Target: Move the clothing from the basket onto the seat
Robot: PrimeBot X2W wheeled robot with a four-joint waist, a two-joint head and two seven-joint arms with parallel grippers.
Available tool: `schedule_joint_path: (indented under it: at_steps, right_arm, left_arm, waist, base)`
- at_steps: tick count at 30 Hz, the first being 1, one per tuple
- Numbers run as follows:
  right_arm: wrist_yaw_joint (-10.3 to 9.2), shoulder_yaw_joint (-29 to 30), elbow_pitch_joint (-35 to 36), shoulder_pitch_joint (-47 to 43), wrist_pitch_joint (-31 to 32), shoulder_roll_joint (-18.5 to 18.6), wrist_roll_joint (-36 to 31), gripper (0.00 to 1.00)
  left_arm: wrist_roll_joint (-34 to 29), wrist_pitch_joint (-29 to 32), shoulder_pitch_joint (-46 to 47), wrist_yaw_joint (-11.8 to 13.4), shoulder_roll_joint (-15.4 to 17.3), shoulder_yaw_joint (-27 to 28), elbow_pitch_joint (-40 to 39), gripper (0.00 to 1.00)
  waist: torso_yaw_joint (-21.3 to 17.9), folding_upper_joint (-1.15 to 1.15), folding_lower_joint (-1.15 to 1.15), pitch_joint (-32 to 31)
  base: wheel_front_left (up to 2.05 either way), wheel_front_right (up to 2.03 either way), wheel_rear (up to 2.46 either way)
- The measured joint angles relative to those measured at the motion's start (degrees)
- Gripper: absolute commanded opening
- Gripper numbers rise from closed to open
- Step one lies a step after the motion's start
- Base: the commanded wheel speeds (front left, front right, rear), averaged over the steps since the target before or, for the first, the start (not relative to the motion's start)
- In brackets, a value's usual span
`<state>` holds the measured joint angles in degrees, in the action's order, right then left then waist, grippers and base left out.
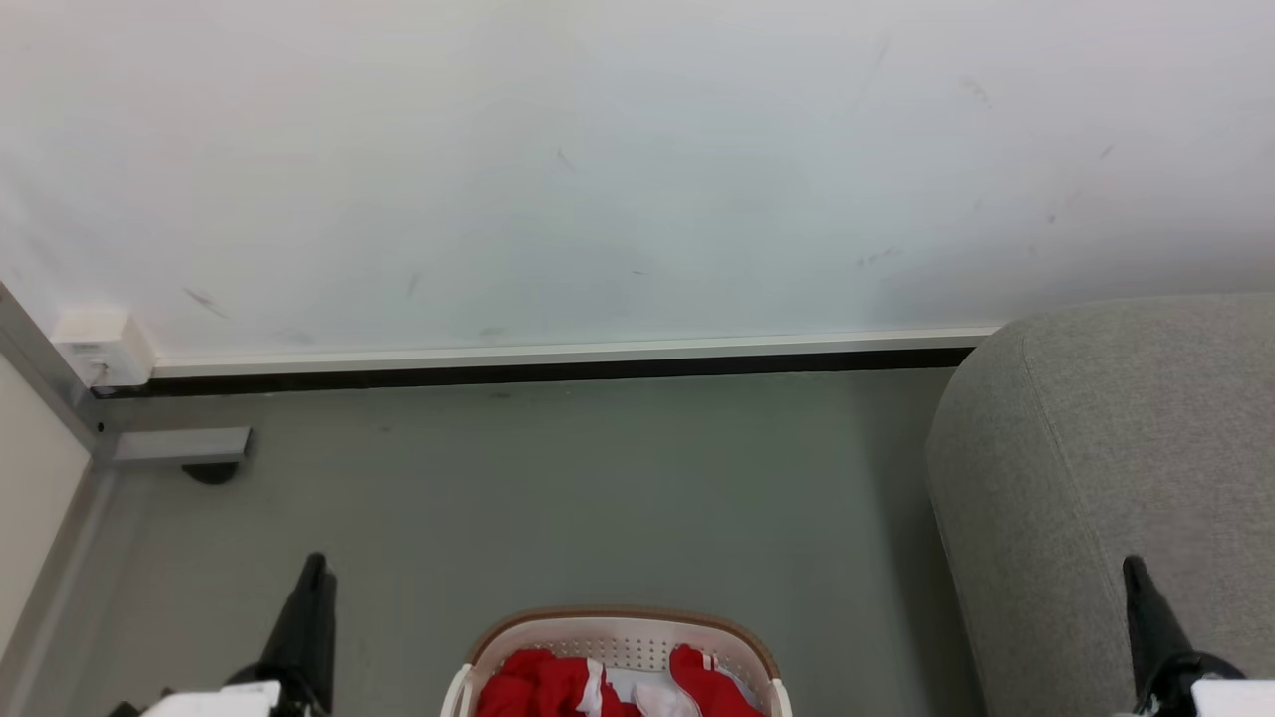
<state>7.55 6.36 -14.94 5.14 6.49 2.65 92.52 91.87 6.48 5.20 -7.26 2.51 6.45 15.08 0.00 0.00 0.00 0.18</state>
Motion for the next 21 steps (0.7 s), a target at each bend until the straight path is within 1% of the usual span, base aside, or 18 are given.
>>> schedule_joint_path:
  at_steps: [3,7,10,15,21]
  right_arm:
    - [0.00,-0.37,-0.79,-1.22,-0.13,-0.54,0.01,1.00]
    - [0.00,-1.19,-0.03,-1.26,-1.38,-0.56,0.35,1.00]
    - [0.00,-2.07,0.48,-1.25,-2.09,-0.55,0.33,1.00]
    - [0.00,-3.75,2.16,-1.15,-3.63,-0.19,-1.69,1.00]
    - [0.00,-5.34,3.79,-1.11,-5.19,0.69,-7.45,1.00]
  left_arm:
    - [-0.03,-0.32,-1.20,0.18,-0.32,-0.20,1.01,1.00]
    - [-0.19,-1.51,-1.18,0.18,-0.32,-0.78,0.55,1.00]
    - [-1.47,-2.16,-1.16,0.18,-0.32,-0.90,-0.18,1.00]
    - [-6.36,-3.61,-1.10,0.16,-0.30,-0.90,-1.70,1.00]
    - [-13.66,-5.10,-1.08,0.63,-0.30,-1.31,-3.74,1.00]
  waist:
    - [0.00,0.00,0.00,0.00]
    - [0.02,0.00,0.00,0.00]
    - [0.03,0.00,0.00,0.00]
    - [0.06,0.00,0.00,0.01]
    - [0.07,0.00,0.00,0.03]
  base:
    - [0.00,0.00,0.00]
    - [0.00,0.00,0.00]
    - [0.00,0.00,0.00]
    - [0.00,0.00,0.00]
    - [0.00,0.00,0.00]
